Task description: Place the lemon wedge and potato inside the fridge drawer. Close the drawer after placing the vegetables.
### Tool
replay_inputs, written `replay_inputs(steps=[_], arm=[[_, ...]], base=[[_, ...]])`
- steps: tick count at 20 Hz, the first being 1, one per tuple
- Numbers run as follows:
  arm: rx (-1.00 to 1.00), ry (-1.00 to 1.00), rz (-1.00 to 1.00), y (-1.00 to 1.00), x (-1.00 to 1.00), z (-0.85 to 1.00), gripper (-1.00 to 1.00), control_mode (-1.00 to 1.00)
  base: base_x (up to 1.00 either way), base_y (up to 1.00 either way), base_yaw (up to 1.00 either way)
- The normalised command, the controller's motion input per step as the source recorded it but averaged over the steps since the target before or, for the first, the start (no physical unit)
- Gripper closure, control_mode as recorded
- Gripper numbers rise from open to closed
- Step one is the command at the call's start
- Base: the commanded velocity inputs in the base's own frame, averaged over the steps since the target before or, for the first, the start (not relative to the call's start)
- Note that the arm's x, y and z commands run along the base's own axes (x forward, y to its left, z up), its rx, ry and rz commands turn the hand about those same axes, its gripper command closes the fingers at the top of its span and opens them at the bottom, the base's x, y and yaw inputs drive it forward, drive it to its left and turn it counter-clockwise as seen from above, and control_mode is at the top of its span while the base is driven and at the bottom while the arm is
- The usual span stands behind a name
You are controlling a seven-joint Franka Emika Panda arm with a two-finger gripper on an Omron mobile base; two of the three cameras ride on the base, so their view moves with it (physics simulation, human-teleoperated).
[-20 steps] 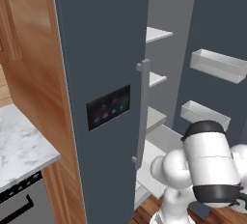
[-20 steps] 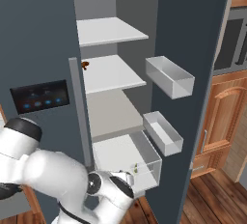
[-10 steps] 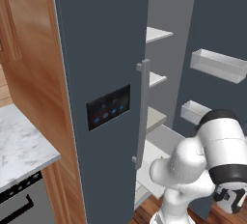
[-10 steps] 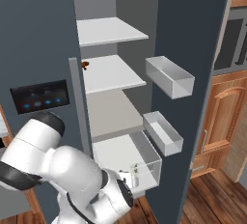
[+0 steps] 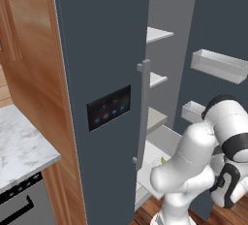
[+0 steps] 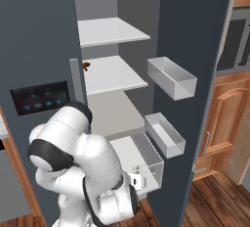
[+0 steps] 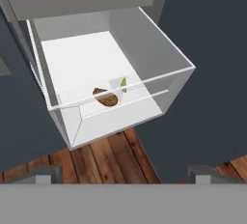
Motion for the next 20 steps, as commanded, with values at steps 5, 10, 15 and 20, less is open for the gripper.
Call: replay_inputs(steps=[5,10,15,20], arm=[[0.17,-0.13,0.02,-0.01,0.03,-0.32,-1.00,-1.00],[0.16,-0.14,0.02,0.00,0.00,-0.41,-1.00,-1.00],[0.17,-0.18,0.03,0.00,0.00,-0.48,-1.00,-1.00],[0.17,-0.18,0.02,0.00,0.08,-0.40,-1.00,-1.00]], base=[[0.00,0.00,0.00],[0.00,0.00,0.00],[0.00,0.00,0.00],[0.00,0.00,0.00]])
